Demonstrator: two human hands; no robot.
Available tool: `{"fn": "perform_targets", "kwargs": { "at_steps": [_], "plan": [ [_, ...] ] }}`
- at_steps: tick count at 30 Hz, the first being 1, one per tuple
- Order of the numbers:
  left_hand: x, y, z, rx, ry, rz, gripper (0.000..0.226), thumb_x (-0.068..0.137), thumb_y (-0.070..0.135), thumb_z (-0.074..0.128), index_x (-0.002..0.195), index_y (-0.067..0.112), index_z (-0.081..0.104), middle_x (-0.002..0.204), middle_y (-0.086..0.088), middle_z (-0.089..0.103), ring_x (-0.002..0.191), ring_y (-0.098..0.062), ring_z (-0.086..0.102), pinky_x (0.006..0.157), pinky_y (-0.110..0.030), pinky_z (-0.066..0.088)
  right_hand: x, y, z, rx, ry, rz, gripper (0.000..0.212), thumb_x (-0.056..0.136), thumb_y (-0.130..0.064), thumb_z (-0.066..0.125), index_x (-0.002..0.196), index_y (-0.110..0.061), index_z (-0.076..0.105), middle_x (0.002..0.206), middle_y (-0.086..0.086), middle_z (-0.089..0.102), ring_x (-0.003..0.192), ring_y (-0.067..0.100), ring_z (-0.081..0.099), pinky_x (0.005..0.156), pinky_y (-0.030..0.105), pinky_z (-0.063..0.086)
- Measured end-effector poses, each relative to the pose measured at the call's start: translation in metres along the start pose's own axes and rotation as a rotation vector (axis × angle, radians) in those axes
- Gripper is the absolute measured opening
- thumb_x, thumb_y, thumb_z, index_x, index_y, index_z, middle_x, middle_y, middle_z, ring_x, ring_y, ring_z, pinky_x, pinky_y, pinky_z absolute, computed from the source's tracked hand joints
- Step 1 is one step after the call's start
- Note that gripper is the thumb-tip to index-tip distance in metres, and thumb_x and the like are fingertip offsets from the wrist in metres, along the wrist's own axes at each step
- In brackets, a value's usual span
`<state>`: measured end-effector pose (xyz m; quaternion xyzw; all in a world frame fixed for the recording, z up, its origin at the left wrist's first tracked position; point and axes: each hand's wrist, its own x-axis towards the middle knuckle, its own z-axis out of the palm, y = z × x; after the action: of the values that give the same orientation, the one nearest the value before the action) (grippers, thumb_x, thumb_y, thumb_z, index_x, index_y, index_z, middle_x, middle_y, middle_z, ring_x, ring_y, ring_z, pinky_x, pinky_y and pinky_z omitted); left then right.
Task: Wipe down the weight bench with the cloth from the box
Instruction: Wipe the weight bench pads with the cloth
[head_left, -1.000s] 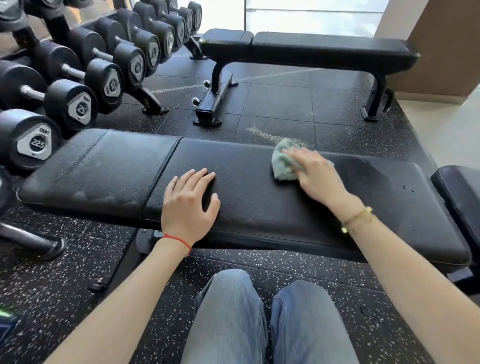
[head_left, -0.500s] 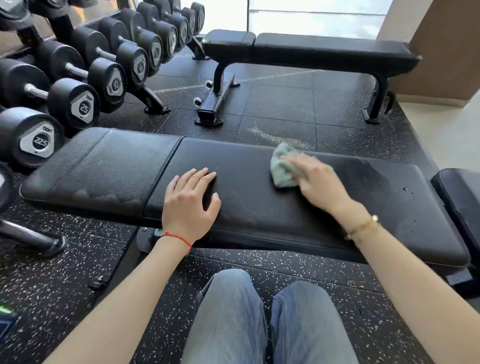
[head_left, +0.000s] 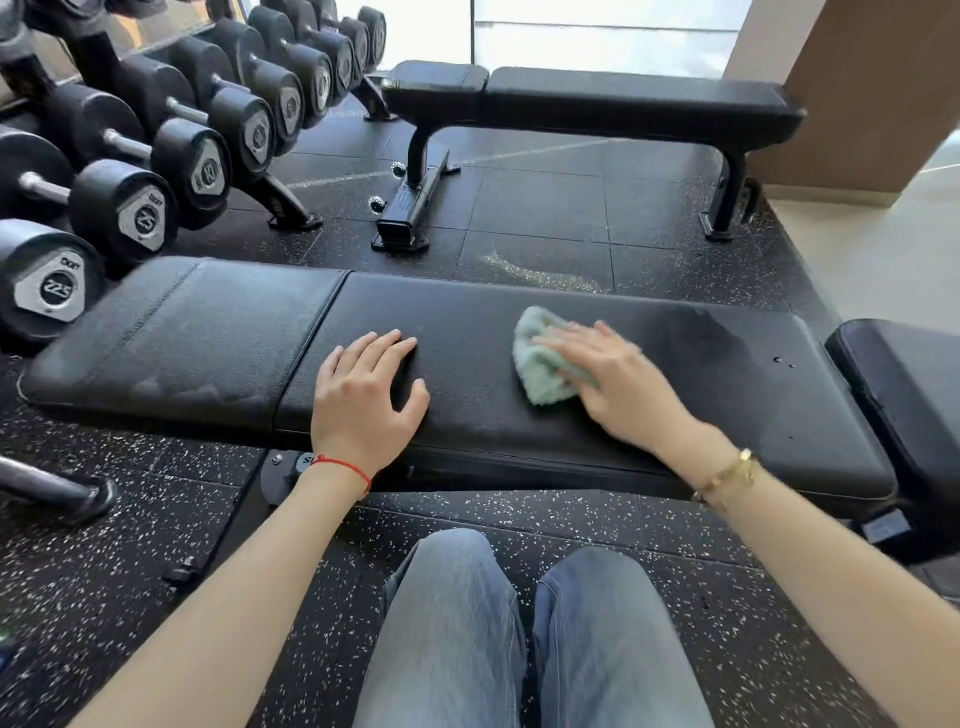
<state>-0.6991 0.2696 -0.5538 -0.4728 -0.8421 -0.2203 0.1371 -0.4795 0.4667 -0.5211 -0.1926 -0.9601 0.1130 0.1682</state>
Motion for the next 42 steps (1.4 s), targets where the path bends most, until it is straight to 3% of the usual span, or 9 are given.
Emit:
{"fn": "perform_targets", "kwargs": {
  "at_steps": [5,10,13,20,26,29,33,38,42],
  "plan": [
    [0.000,0.002,-0.002,-0.007,-0.005,-0.008,0.054,0.087,0.049,0.039,0.132,0.025,0.060,0.140,0.004,0.057,0.134,-0.018,0.046,0.116,-0.045,0.029,0.046,0.003,0.009,0.012,0.104,0.287,0.049,0.086,-0.004,0.053,0.133,-0.021,0.055,0.144,0.008,0.048,0.137,0.026,0.038,0.117,0.040,0.016],
    [0.000,0.002,-0.001,-0.004,-0.014,-0.001,0.054,0.087,0.049,0.040,0.132,0.025,0.059,0.140,0.004,0.056,0.134,-0.018,0.045,0.116,-0.044,0.028,-0.009,-0.071,0.026,0.084,0.006,-0.017,0.054,0.087,-0.005,0.056,0.136,-0.024,0.051,0.145,0.002,0.047,0.139,0.019,0.036,0.120,0.034,0.015],
    [0.000,0.002,-0.002,-0.015,-0.015,0.002,0.053,0.088,0.048,0.041,0.132,0.024,0.058,0.141,0.003,0.056,0.134,-0.019,0.045,0.116,-0.045,0.028,-0.056,-0.068,0.012,0.068,0.012,-0.052,0.053,0.089,-0.007,0.053,0.139,-0.026,0.048,0.147,-0.003,0.045,0.140,0.013,0.034,0.119,0.032,0.018],
    [0.004,0.007,-0.007,-0.080,-0.074,-0.053,0.056,0.083,0.048,0.039,0.130,0.024,0.057,0.140,0.002,0.054,0.135,-0.020,0.042,0.119,-0.046,0.022,-0.029,-0.003,-0.008,-0.053,0.165,0.405,0.050,0.083,-0.018,0.038,0.129,-0.018,0.059,0.139,0.010,0.053,0.132,0.029,0.045,0.115,0.041,0.023],
    [0.006,0.042,-0.001,-0.148,-0.159,-0.172,0.047,0.091,0.026,0.052,0.138,0.019,0.051,0.149,-0.004,0.044,0.145,-0.023,0.026,0.121,-0.054,0.003,-0.040,-0.065,0.017,-0.001,0.072,0.119,0.049,0.087,-0.009,0.052,0.134,-0.021,0.053,0.143,0.004,0.050,0.136,0.022,0.041,0.118,0.037,0.022],
    [0.003,0.069,0.005,-0.173,-0.128,-0.090,0.051,0.089,0.026,0.046,0.138,0.016,0.052,0.146,-0.005,0.048,0.144,-0.023,0.030,0.121,-0.055,0.007,-0.086,-0.048,-0.004,0.001,0.103,0.117,0.053,0.085,-0.004,0.049,0.135,-0.022,0.052,0.144,-0.001,0.048,0.137,0.016,0.039,0.118,0.033,0.022],
    [0.008,0.112,0.011,-0.178,-0.141,-0.013,0.060,0.086,0.037,0.037,0.141,0.018,0.050,0.148,-0.004,0.047,0.144,-0.021,0.031,0.121,-0.052,0.008,-0.118,0.008,-0.027,-0.063,0.223,0.324,0.049,0.090,-0.005,0.047,0.136,-0.023,0.053,0.144,-0.003,0.047,0.137,0.018,0.040,0.118,0.040,0.024],
    [0.000,0.135,0.028,-0.041,-0.176,0.047,0.063,0.087,0.049,0.026,0.143,0.027,0.046,0.152,-0.003,0.042,0.144,-0.023,0.029,0.119,-0.054,0.014,-0.043,0.074,-0.038,-0.130,0.211,0.629,0.039,0.094,-0.011,0.044,0.132,-0.011,0.054,0.141,0.016,0.049,0.133,0.033,0.040,0.117,0.045,0.017],
    [0.002,0.133,0.031,-0.010,-0.125,0.044,0.061,0.086,0.050,0.029,0.138,0.027,0.052,0.147,-0.003,0.048,0.139,-0.025,0.036,0.116,-0.054,0.021,0.004,0.049,-0.012,-0.156,0.118,0.441,0.044,0.091,-0.012,0.048,0.135,-0.017,0.050,0.145,0.014,0.046,0.133,0.032,0.040,0.114,0.042,0.021]
  ]
}}
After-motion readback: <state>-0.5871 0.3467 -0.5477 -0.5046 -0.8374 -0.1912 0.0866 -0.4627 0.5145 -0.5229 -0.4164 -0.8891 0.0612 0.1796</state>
